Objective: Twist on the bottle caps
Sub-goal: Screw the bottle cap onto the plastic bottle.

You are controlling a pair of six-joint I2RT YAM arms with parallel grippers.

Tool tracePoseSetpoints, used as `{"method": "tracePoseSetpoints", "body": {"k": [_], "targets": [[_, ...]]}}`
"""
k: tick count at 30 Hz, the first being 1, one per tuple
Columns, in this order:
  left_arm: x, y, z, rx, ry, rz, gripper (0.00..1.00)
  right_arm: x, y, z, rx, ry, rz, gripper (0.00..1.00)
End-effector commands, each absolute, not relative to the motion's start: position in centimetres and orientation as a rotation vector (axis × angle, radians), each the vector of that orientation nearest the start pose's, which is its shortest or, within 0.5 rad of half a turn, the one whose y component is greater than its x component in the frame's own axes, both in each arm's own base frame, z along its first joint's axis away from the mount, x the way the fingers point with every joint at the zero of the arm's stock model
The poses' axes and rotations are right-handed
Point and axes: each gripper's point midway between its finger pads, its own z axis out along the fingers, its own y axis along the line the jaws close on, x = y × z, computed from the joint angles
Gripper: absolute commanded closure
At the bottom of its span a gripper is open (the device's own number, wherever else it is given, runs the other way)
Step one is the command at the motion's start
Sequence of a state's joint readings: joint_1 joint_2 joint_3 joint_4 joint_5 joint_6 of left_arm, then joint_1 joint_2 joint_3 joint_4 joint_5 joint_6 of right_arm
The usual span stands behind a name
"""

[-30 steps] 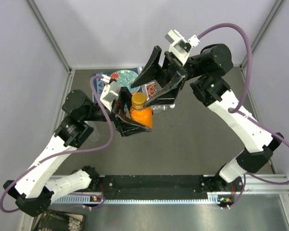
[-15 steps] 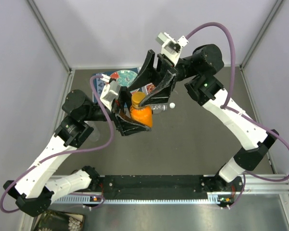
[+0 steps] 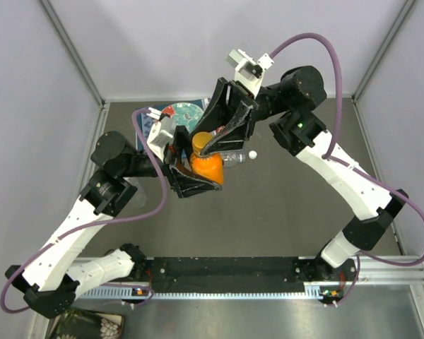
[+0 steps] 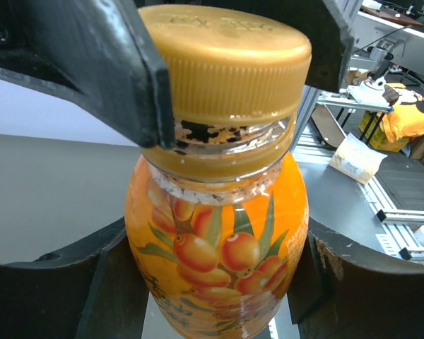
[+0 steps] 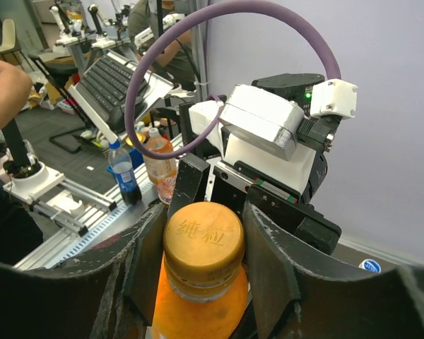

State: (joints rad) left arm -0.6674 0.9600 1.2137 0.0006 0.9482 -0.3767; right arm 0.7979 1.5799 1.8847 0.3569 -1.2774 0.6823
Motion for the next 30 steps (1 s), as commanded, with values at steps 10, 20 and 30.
{"method": "tracePoseSetpoints", "body": {"k": [10,20,30], "targets": [[10.9,-27.4,46.5,1.038,1.141,-1.432,1.00,10.9,36.8,54.3,-1.427,0.833,1.771,0.62],[10.9,-27.2,46.4,1.034,1.136,-1.416,1.00,11.8,37.2,54.5,-1.372,0.936,1.793,0.67],[12.1,-26.9,46.5,0.993,1.146,-1.337,1.00,12.7,37.8,53.1,-1.344,1.046,1.804,0.73]]}}
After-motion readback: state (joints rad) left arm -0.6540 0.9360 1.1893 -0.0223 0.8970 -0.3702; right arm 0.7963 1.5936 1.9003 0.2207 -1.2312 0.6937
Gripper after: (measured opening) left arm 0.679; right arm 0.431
